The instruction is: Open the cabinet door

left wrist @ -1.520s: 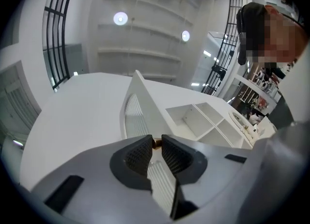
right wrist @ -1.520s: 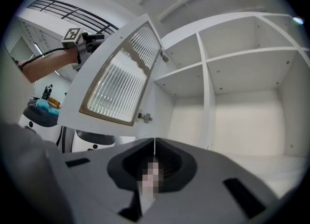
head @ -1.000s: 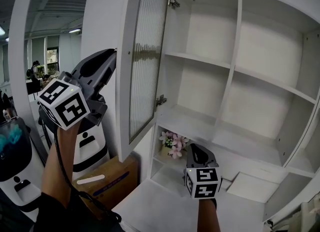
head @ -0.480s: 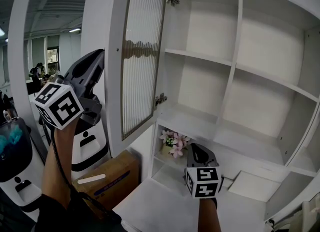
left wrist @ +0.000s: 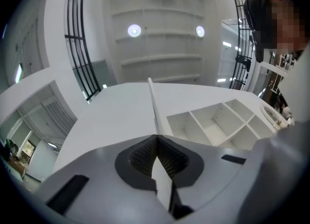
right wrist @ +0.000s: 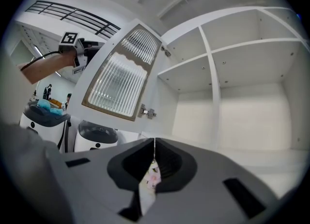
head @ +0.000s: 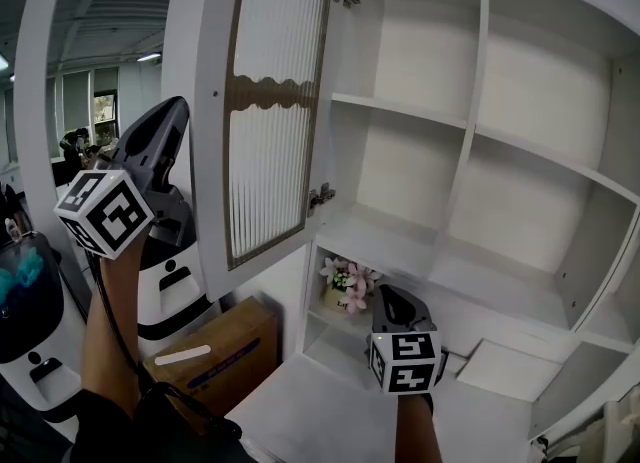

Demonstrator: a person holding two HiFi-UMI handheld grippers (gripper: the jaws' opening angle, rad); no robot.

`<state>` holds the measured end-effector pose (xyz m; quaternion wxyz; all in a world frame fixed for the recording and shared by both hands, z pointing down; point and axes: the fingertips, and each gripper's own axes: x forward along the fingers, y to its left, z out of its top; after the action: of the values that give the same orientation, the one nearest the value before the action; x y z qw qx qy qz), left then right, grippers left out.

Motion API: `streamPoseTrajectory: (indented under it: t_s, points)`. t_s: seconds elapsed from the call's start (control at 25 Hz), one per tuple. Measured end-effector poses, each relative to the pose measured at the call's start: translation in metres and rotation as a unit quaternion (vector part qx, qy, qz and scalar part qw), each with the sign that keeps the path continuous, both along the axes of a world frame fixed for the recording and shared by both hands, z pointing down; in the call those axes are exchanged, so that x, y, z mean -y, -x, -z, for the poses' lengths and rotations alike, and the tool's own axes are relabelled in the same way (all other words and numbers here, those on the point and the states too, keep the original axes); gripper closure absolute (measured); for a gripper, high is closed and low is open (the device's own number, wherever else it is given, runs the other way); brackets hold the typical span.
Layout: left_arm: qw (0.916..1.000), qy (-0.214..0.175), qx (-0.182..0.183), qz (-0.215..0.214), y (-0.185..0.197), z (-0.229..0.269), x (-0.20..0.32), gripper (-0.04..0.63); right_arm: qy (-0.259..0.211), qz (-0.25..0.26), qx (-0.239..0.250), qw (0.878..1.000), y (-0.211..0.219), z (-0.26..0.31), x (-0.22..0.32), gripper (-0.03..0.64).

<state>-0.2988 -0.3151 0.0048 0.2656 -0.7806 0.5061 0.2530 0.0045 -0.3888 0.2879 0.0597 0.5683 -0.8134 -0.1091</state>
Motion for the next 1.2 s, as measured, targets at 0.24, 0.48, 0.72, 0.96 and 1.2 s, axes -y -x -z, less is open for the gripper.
streamPoseTrajectory:
  t_s: [0.24,0.48,0.72,0.96,1.2]
  points:
    - [0.9989,0.032,0.024,0.024,0.005,-0.013,0.023,0.586,0.004,0.005,0.003,1.000,0.004,-0.003,0.001,0.595]
    - [0.9979,-0.011,0.012,0.063,0.009,0.001,-0.010,0.586,0.006,-0.008,0.007,1.000,-0.014,-0.006,0.002,0.595]
    - [0.9971,-0.054,0.031,0.043,-0.035,0.032,-0.045,0.586,-0.003,-0.018,0.018,1.000,-0.029,0.003,-0.004,0.595]
    - [0.9972,-0.037,0.063,-0.014,-0.121,0.023,-0.035,0.586,-0.019,-0.047,0.025,0.998,-0.066,0.014,-0.023,0.595]
    - [0.9934,-0.002,0.083,-0.078,-0.217,-0.006,-0.006,0.586,-0.029,-0.123,0.026,0.992,-0.143,0.022,-0.055,0.597]
